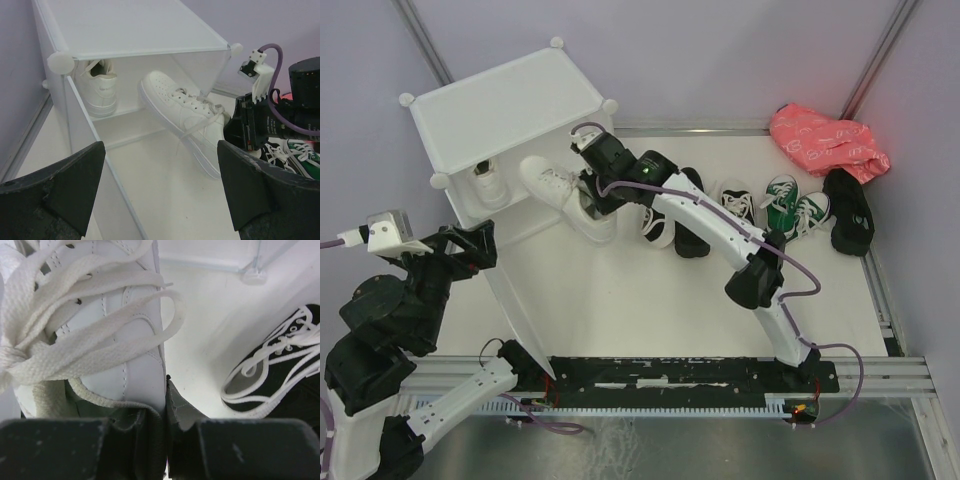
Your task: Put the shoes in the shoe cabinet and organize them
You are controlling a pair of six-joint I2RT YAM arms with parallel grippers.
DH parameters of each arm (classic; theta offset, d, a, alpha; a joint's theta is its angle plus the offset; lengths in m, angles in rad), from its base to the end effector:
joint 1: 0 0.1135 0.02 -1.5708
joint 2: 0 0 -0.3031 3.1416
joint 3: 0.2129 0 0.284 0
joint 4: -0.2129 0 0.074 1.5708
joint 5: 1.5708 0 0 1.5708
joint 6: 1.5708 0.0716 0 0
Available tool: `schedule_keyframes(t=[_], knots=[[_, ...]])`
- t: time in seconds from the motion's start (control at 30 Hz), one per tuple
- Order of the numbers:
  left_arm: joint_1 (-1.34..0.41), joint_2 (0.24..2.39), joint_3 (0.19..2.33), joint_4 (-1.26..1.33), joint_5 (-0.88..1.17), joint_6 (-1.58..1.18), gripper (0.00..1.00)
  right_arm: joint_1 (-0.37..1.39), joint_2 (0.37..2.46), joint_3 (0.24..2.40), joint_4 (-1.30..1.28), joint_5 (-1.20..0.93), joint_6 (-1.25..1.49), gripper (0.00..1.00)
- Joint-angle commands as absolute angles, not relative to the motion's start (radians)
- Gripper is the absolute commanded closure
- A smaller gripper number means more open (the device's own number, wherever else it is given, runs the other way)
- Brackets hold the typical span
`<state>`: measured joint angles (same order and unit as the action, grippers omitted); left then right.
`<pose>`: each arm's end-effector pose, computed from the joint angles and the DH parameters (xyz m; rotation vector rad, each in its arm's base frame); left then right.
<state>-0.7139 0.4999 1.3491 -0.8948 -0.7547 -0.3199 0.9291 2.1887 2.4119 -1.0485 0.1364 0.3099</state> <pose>0.0460 0.0251 0.5011 -0.2640 1.5855 -0.1918 0.3378 0.4358 0.3740 -0.6777 2.3314 0.4161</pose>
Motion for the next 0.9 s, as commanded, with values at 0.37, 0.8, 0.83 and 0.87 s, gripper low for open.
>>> schedule_keyframes(t=[0.37, 0.8, 0.83, 0.87], knots=[[-0.713, 0.520, 1.412, -0.893, -0.729, -0.275, 0.01, 0.873, 2.352, 2.660, -0.697, 0.115, 0.413, 0.95], [-0.713, 0.537, 1.459, -0.930, -0.718, -0.291, 0.00, 0.871, 2.421, 2.724, -0.537, 0.187, 0.477, 0.79], [-0.713, 0.534, 1.459, -0.932, -0.718, -0.296, 0.00, 0.869, 2.426, 2.725, -0.533, 0.190, 0.481, 0.75], [-0.713, 0.533, 1.462, -0.934, -0.718, -0.301, 0.01, 0.868, 2.431, 2.727, -0.529, 0.192, 0.484, 0.72]])
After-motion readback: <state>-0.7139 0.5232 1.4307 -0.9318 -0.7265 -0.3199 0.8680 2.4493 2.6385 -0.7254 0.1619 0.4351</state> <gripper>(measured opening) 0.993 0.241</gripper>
